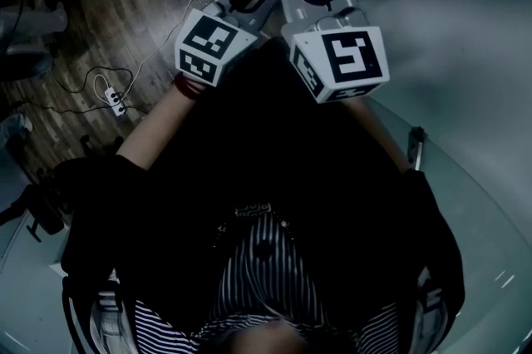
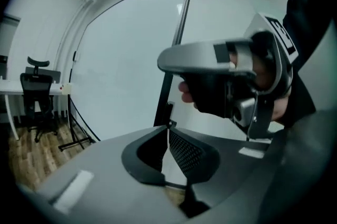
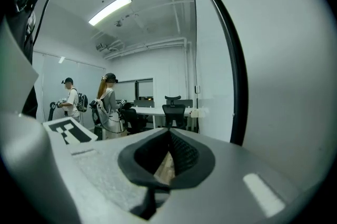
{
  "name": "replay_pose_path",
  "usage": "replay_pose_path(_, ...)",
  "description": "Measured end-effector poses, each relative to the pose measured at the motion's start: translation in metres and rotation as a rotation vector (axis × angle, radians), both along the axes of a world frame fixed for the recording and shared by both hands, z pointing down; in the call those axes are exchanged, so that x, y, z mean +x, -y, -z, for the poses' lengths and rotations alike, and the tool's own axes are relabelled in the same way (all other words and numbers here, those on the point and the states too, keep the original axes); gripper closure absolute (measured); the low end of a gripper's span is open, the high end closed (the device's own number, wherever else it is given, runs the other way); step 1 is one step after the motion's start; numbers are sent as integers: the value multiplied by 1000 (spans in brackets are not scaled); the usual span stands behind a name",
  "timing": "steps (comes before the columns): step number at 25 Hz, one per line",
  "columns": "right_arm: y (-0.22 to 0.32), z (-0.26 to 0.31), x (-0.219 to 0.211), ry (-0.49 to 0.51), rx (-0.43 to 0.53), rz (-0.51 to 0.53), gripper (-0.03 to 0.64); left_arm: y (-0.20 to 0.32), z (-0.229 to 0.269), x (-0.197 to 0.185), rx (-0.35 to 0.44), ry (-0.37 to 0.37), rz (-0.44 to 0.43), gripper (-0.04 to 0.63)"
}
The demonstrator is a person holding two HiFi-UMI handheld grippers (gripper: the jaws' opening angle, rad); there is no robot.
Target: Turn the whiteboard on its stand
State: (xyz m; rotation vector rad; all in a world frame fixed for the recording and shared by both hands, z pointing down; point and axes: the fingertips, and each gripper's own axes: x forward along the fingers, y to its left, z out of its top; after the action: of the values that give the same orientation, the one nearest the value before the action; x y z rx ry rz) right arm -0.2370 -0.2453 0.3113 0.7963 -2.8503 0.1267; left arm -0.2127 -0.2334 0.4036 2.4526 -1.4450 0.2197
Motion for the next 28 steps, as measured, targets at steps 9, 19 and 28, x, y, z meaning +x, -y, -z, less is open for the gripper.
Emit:
replay_pose_path(9, 36, 20, 74, -24, 39, -228, 592, 2, -3, 28, -41, 58, -49, 509)
replay_pose_path(19, 54, 45, 96, -20, 17, -127, 498, 31, 4, 60, -99, 123, -3, 344)
replay_pose_path(28, 94, 49, 74, -44, -19, 11, 451, 83, 6, 64, -152, 150, 48, 294)
